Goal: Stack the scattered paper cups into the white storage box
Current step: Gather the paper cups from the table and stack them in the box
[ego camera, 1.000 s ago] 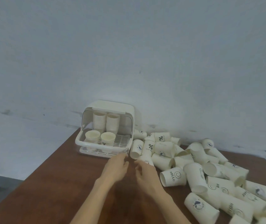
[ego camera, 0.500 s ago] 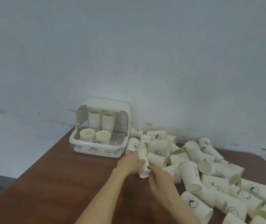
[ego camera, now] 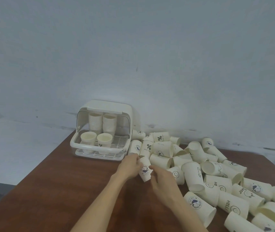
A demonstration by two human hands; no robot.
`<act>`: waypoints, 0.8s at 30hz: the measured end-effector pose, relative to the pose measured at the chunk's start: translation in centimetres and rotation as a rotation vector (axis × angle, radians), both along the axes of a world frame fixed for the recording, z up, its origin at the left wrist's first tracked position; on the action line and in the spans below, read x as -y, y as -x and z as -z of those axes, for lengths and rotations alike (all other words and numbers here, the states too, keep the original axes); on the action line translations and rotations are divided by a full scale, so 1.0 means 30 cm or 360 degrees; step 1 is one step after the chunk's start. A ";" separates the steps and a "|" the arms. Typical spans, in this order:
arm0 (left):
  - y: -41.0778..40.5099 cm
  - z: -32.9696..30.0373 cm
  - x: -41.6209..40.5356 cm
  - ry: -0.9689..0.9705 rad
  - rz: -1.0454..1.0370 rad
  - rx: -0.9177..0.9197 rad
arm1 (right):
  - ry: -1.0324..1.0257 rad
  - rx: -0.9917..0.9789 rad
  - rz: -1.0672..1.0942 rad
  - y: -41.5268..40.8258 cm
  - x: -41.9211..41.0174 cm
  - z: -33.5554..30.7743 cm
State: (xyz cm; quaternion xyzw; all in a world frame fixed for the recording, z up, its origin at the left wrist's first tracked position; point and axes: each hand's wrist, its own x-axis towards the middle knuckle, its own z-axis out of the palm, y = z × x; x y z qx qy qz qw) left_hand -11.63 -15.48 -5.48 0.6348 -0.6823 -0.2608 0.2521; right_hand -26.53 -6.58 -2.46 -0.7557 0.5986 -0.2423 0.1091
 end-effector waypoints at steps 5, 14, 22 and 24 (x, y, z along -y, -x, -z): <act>-0.042 -0.049 -0.028 0.0221 0.0022 0.0159 | 0.0070 -0.0006 -0.0018 -0.004 -0.015 -0.059; -0.055 -0.108 -0.193 0.0634 0.0004 0.0296 | 0.0187 0.0006 0.0163 0.014 -0.101 -0.102; -0.046 -0.132 -0.346 0.0776 0.0013 0.0312 | 0.0171 0.0103 0.0218 0.006 -0.195 -0.084; -0.043 -0.146 -0.369 0.0778 0.0006 0.0315 | 0.0156 0.0130 0.0245 0.012 -0.209 -0.081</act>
